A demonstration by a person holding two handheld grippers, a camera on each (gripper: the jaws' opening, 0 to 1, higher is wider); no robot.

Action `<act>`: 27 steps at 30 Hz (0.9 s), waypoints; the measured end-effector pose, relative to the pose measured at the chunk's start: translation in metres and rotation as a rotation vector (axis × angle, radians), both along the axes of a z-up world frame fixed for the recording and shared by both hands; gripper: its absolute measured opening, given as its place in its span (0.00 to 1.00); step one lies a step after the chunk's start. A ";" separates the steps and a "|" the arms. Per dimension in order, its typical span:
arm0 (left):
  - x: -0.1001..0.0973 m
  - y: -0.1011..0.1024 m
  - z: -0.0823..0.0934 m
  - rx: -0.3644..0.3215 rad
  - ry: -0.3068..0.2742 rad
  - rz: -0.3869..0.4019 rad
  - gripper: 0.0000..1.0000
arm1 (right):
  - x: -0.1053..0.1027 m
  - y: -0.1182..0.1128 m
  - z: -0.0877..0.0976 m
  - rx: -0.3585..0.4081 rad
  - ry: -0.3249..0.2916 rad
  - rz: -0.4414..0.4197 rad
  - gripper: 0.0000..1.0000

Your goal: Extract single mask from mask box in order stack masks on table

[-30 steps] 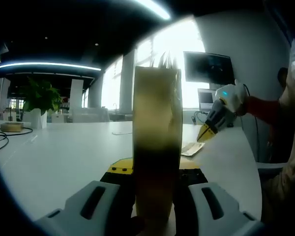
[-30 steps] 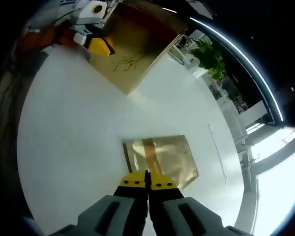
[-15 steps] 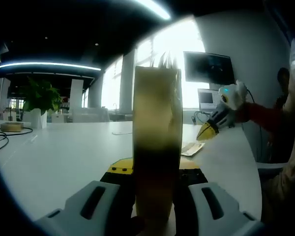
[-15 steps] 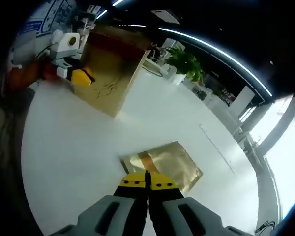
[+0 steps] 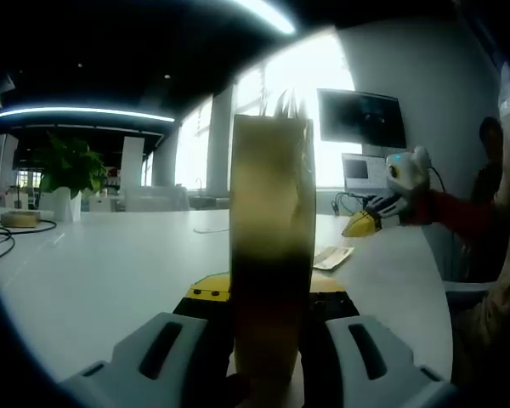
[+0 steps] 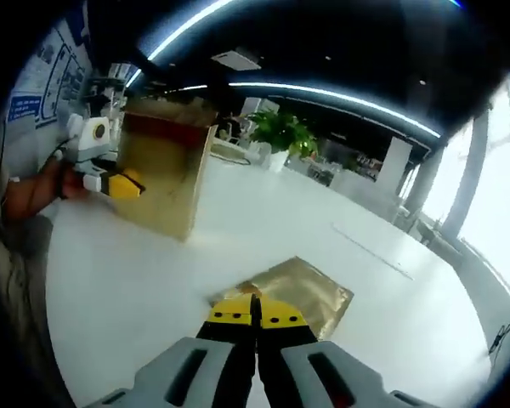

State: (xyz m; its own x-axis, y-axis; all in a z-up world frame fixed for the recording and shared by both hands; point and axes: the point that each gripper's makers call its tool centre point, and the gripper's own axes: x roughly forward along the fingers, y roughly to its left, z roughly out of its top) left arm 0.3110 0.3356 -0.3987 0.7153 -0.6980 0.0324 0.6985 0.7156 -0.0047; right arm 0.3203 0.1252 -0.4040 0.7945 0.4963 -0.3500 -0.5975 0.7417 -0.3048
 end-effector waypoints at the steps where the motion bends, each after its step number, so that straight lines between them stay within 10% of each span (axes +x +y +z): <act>1: 0.000 0.000 0.000 0.000 0.000 0.000 0.19 | 0.000 0.000 0.003 0.027 -0.010 -0.012 0.00; 27: 0.000 0.000 0.000 -0.004 0.005 -0.001 0.19 | -0.022 -0.004 -0.009 0.270 -0.097 0.070 0.00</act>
